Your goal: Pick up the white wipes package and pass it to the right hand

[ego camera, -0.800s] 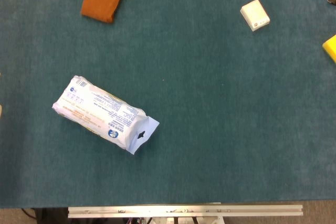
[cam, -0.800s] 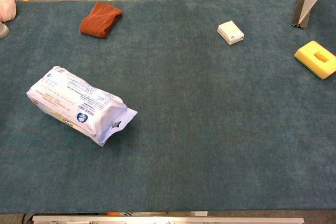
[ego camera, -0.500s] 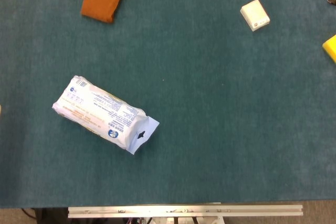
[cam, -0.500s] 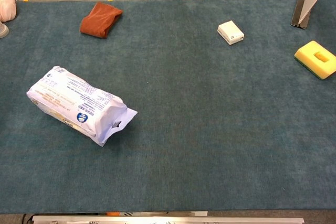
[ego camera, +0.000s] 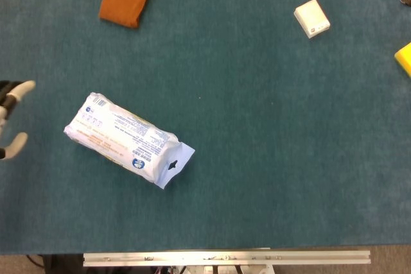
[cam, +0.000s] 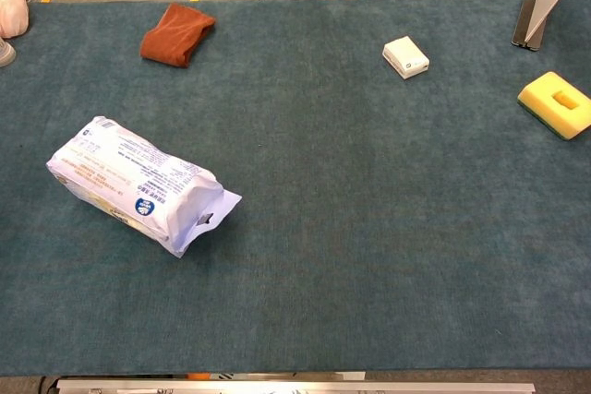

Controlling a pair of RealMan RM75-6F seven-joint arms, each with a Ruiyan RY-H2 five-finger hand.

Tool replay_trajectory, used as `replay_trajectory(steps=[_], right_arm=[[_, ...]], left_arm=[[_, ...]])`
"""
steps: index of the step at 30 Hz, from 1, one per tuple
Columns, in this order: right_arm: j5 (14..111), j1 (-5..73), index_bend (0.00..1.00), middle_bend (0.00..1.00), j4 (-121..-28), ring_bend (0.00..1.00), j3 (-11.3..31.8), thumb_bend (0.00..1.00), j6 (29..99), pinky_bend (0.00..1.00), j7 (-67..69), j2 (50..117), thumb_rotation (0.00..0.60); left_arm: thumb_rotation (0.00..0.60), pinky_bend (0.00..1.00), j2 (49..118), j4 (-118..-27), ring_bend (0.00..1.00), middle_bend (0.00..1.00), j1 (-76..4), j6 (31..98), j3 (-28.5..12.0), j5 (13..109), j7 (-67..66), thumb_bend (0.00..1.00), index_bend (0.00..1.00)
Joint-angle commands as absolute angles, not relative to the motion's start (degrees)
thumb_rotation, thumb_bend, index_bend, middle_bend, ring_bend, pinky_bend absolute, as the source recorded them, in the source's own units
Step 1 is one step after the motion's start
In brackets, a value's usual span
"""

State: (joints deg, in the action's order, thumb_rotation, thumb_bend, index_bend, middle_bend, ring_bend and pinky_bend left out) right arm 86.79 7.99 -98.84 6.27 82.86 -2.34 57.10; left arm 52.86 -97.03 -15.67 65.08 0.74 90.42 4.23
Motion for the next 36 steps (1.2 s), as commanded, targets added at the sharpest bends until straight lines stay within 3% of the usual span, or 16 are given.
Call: replay_trajectory(steps=[1,9,14,20,36], right_arm=[[86.12,8.50,0.16,0.34,-100.40,0.36,6.94,0.26,82.38,0.41,-2.09,55.64,0.600],[86.37,8.01,0.16,0.34,-100.90,0.34,6.41,0.26,83.05,0.39,-2.00,55.45,0.600],[86.75,7.88,0.16,0.34,-100.82,0.34,6.11,0.26,83.27,0.39,-1.66,55.42,0.600],[86.91,8.11,0.16,0.34,-100.66,0.33,5.82,0.26,82.82,0.39,-1.46,55.77,0.600],[84.86,7.91,0.16,0.34,-99.83,0.33,5.62,0.26,81.98,0.39,-1.22,56.12,0.600]], left_arm=[[0.600,0.22,50.74,-95.48,0.04,0.05,-20.80,59.18,2.19,94.67,7.25,0.34,0.00],[0.600,0.15,52.17,-93.21,0.00,0.00,-27.50,51.57,3.34,98.80,6.19,0.33,0.00],[0.600,0.11,53.00,-92.98,0.00,0.00,-30.17,48.87,4.02,100.19,4.55,0.27,0.00],[0.600,0.11,53.67,-93.47,0.00,0.00,-32.41,48.09,4.08,100.62,4.51,0.23,0.00],[0.600,0.11,57.67,-91.62,0.00,0.00,-38.43,43.19,6.18,101.67,7.90,0.23,0.00]])
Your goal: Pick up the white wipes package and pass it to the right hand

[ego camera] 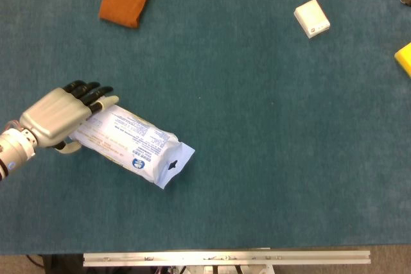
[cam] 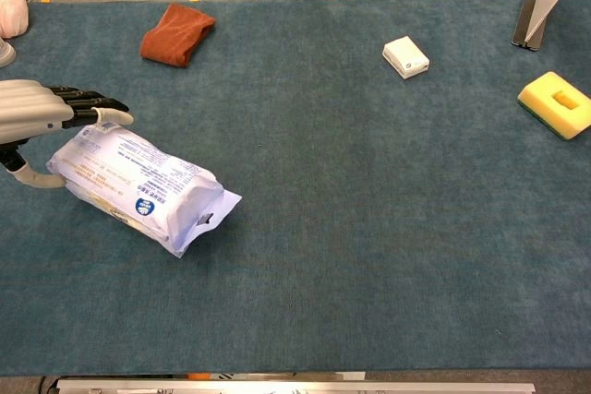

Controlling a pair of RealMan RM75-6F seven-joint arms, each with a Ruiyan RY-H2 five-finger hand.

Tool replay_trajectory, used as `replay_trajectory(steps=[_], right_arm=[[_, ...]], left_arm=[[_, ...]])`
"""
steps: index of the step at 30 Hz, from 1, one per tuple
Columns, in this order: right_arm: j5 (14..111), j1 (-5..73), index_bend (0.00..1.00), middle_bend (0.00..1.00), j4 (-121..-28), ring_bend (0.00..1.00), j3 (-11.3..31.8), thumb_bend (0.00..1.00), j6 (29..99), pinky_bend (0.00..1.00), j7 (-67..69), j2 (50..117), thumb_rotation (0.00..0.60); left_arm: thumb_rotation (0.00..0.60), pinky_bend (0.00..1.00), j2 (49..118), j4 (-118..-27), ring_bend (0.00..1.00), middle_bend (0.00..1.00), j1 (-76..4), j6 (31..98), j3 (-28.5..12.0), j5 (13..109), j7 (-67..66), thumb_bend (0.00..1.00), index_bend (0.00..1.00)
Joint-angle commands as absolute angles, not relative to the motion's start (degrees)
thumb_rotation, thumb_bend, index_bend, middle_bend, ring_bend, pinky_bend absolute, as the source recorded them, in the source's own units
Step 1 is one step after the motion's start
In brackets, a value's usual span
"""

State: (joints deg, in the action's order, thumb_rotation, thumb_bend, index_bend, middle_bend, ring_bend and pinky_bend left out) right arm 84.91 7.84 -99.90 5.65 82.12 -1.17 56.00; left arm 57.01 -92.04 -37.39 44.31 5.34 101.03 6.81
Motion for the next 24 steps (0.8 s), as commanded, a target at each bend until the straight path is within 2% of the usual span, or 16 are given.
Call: replay_trajectory(steps=[1,5,7,9,11,15,18,24], right_arm=[[84.76,8.00,0.16,0.34,-99.70,0.33,5.58,0.26,81.73,0.39,-1.17,56.28,0.600],[84.24,8.41,0.16,0.34,-99.17,0.33,5.52,0.26,80.71,0.39,-1.03,56.73,0.600],[84.13,8.59,0.16,0.34,-98.95,0.33,5.55,0.26,80.43,0.39,-0.97,56.88,0.600],[84.08,8.76,0.16,0.34,-98.70,0.33,5.62,0.26,80.25,0.39,-0.81,57.09,0.600],[83.95,8.95,0.16,0.34,-98.39,0.33,5.69,0.26,80.00,0.39,-0.44,57.36,0.600],[83.35,9.72,0.16,0.34,-97.81,0.33,5.96,0.26,78.74,0.39,0.00,57.75,0.600],[84.26,10.83,0.16,0.34,-97.71,0.33,5.98,0.26,77.60,0.39,0.17,58.06,0.600],[88.91,14.45,0.16,0.34,-99.13,0.33,6.29,0.26,75.21,0.39,3.29,58.46,0.600]], left_arm=[[0.600,0.11,58.16,-91.27,0.00,0.00,-38.84,42.65,6.46,101.58,8.51,0.23,0.00],[0.600,0.15,60.24,-89.80,0.00,0.00,-39.33,42.90,6.93,101.44,9.64,0.22,0.00],[0.600,0.23,61.66,-88.59,0.03,0.02,-38.97,44.41,6.94,101.60,9.92,0.22,0.06],[0.600,0.35,63.24,-87.15,0.10,0.08,-38.71,45.33,7.16,101.44,10.65,0.23,0.14],[0.600,0.51,64.68,-85.67,0.25,0.21,-38.48,45.76,7.19,100.86,10.58,0.23,0.26],[0.600,0.70,66.55,-85.15,0.45,0.45,-37.42,47.74,6.38,98.13,13.00,0.23,0.46],[0.600,0.77,65.94,-86.04,0.53,0.54,-37.39,48.64,5.57,96.13,16.26,0.23,0.53],[0.600,0.80,62.63,-90.75,0.55,0.56,-37.23,50.47,3.35,92.08,19.21,0.23,0.54]])
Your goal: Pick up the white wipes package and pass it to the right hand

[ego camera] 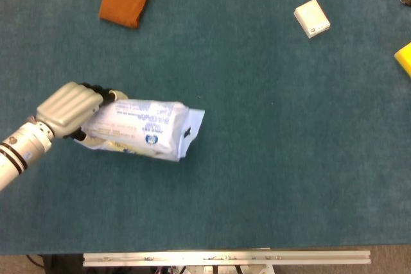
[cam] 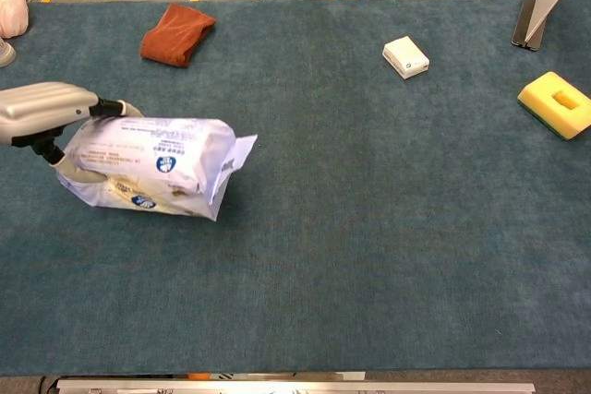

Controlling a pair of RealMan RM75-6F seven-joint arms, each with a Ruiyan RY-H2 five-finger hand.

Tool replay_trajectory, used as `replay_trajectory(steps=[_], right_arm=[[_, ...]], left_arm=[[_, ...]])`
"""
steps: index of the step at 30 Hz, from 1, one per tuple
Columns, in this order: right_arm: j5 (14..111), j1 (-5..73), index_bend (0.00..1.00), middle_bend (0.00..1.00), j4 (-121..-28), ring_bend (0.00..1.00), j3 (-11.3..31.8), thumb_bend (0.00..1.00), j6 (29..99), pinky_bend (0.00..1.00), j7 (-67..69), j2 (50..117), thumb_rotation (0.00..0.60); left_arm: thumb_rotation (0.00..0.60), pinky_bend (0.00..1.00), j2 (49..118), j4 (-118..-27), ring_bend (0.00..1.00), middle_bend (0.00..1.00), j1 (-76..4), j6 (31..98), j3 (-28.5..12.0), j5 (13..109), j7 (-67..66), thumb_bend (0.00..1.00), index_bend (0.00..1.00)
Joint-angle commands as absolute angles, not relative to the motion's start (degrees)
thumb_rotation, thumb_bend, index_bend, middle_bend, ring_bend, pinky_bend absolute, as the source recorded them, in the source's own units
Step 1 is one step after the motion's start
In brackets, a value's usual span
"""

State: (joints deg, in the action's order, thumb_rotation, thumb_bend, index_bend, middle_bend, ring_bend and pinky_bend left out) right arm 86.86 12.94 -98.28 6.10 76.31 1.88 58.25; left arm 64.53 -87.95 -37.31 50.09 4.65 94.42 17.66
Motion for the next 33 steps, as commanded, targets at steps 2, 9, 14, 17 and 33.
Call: replay_trajectory(steps=[2,9,14,17,33], right_arm=[[90.95,16.12,0.16,0.34,-100.19,0.33,6.44,0.26,74.20,0.39,4.31,58.63,0.600],[94.80,21.60,0.09,0.30,-104.63,0.27,7.15,0.10,70.35,0.36,7.39,61.28,0.600],[94.61,26.61,0.01,0.20,-107.37,0.15,7.69,0.00,64.33,0.27,7.79,64.03,0.600],[92.98,29.32,0.00,0.16,-107.75,0.10,8.68,0.00,61.33,0.23,5.16,66.59,0.600],[82.73,38.12,0.00,0.08,-105.51,0.01,13.69,0.00,57.75,0.15,-7.85,81.67,0.600]], left_arm=[[0.600,0.80,61.15,-93.36,0.54,0.56,-37.28,50.16,2.44,89.78,20.15,0.23,0.54],[0.600,0.80,57.96,-101.02,0.54,0.56,-37.29,48.96,-1.11,79.67,17.74,0.23,0.51],[0.600,0.80,56.95,-105.86,0.54,0.55,-37.79,48.20,-3.16,72.41,13.70,0.23,0.51],[0.600,0.80,56.88,-108.23,0.54,0.55,-38.16,48.34,-3.81,69.32,10.40,0.23,0.51],[0.600,0.80,57.44,-115.14,0.54,0.55,-38.76,49.35,-4.99,63.83,2.51,0.23,0.50]])
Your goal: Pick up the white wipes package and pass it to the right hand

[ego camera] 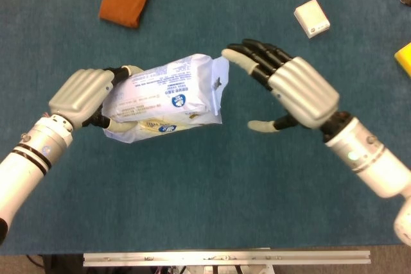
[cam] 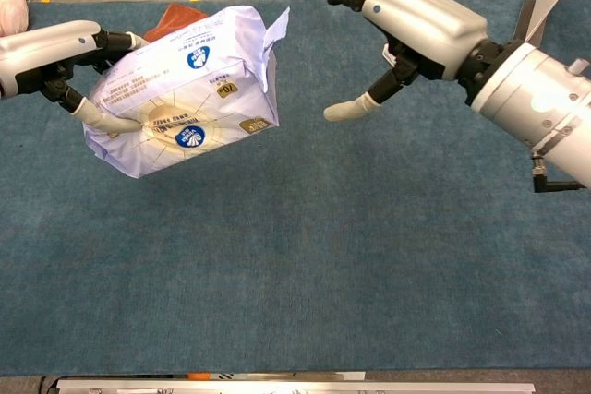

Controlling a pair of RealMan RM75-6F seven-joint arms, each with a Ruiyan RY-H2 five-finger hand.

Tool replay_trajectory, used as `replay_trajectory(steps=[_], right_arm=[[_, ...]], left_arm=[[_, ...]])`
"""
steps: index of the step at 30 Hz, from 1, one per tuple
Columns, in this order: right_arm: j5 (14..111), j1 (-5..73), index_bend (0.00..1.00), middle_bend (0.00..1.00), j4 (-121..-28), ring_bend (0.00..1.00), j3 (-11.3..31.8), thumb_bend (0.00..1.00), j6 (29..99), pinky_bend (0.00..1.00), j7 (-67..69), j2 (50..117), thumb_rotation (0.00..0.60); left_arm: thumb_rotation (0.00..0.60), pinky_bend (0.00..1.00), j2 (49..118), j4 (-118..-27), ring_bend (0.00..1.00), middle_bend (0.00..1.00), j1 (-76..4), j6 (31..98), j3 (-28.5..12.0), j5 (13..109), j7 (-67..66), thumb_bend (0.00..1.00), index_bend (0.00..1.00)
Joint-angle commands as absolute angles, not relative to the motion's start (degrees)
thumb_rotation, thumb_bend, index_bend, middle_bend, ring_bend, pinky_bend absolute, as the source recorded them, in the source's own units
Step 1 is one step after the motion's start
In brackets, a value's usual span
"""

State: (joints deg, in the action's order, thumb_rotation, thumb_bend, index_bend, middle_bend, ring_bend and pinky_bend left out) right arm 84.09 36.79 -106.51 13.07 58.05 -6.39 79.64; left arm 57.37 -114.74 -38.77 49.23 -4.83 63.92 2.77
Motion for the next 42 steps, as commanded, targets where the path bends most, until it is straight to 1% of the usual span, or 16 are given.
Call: replay_trajectory(steps=[1,10,16,18,21,23,26,27,29,30,32,35,36,38,39,42], right_arm=[[82.34,38.46,0.00,0.08,-105.23,0.01,13.78,0.00,57.71,0.15,-8.11,82.39,0.600],[78.92,41.48,0.00,0.08,-103.63,0.01,13.85,0.00,55.27,0.15,-5.99,86.93,0.600],[78.16,42.59,0.00,0.08,-102.66,0.01,14.13,0.00,55.90,0.15,-7.67,89.23,0.600],[77.35,43.27,0.00,0.09,-102.08,0.02,14.44,0.00,55.81,0.15,-8.32,90.34,0.600],[76.72,43.80,0.01,0.16,-100.64,0.09,14.95,0.02,56.68,0.17,-8.60,92.06,0.600],[77.17,43.93,0.11,0.24,-99.21,0.18,15.05,0.13,57.99,0.25,-8.78,93.50,0.600],[77.37,44.03,0.37,0.38,-97.48,0.37,15.13,0.37,59.35,0.45,-8.50,95.23,0.600],[77.42,44.03,0.44,0.42,-97.00,0.42,15.13,0.43,59.69,0.51,-8.35,95.65,0.600],[77.51,43.95,0.55,0.49,-96.10,0.52,15.17,0.53,60.49,0.62,-7.65,96.54,0.600],[77.73,43.89,0.57,0.52,-95.73,0.56,15.11,0.55,60.88,0.65,-7.41,96.82,0.600],[78.30,43.64,0.61,0.55,-95.18,0.61,14.91,0.58,61.79,0.71,-6.85,97.17,0.600],[79.22,43.23,0.63,0.57,-94.94,0.63,14.46,0.60,62.75,0.75,-6.25,96.94,0.600],[79.47,43.12,0.63,0.57,-95.02,0.63,14.34,0.60,62.95,0.76,-6.03,96.75,0.600],[80.11,42.84,0.63,0.58,-95.14,0.64,14.07,0.60,63.49,0.77,-5.62,96.31,0.600],[80.34,42.70,0.63,0.58,-95.24,0.64,13.97,0.60,63.75,0.77,-5.48,96.12,0.600],[81.08,42.20,0.63,0.58,-95.45,0.65,13.72,0.60,64.68,0.77,-4.78,95.55,0.600]], left_arm=[[0.600,0.80,57.50,-115.32,0.54,0.55,-38.72,49.47,-5.08,63.80,2.46,0.23,0.50],[0.600,0.80,58.43,-115.94,0.54,0.55,-38.41,50.86,-5.42,63.50,0.36,0.23,0.50],[0.600,0.80,58.39,-116.77,0.54,0.55,-38.41,50.76,-5.43,63.87,-0.16,0.23,0.50],[0.600,0.80,58.14,-117.34,0.53,0.55,-38.33,50.74,-5.43,64.27,-0.24,0.23,0.50],[0.600,0.80,57.83,-117.93,0.53,0.55,-38.08,50.96,-5.60,64.62,0.14,0.23,0.50],[0.600,0.80,57.70,-118.10,0.53,0.54,-37.99,51.02,-5.69,64.95,0.26,0.23,0.49],[0.600,0.80,57.29,-118.35,0.50,0.53,-37.89,50.72,-5.60,65.58,0.43,0.23,0.45],[0.600,0.80,57.11,-118.43,0.49,0.52,-37.86,50.54,-5.57,65.75,0.63,0.23,0.42],[0.600,0.80,56.76,-118.39,0.43,0.47,-37.75,50.30,-5.56,66.22,1.07,0.23,0.35],[0.600,0.79,56.62,-118.29,0.40,0.44,-37.71,50.21,-5.54,66.50,1.22,0.23,0.33],[0.600,0.71,56.15,-118.22,0.33,0.37,-37.66,49.56,-5.38,66.85,1.84,0.23,0.26],[0.600,0.37,54.91,-118.16,0.13,0.18,-37.96,47.69,-5.20,67.13,3.02,0.22,0.14],[0.600,0.30,54.67,-118.03,0.07,0.13,-37.97,47.43,-5.21,67.46,3.32,0.22,0.11],[0.600,0.21,54.18,-117.82,0.01,0.04,-37.86,47.01,-5.22,68.13,4.23,0.21,0.06],[0.600,0.18,53.94,-117.76,0.00,0.02,-37.82,46.86,-5.26,68.42,4.64,0.20,0.03],[0.600,0.10,52.89,-117.52,0.00,0.00,-37.81,46.13,-5.17,69.30,5.33,0.18,0.00]])
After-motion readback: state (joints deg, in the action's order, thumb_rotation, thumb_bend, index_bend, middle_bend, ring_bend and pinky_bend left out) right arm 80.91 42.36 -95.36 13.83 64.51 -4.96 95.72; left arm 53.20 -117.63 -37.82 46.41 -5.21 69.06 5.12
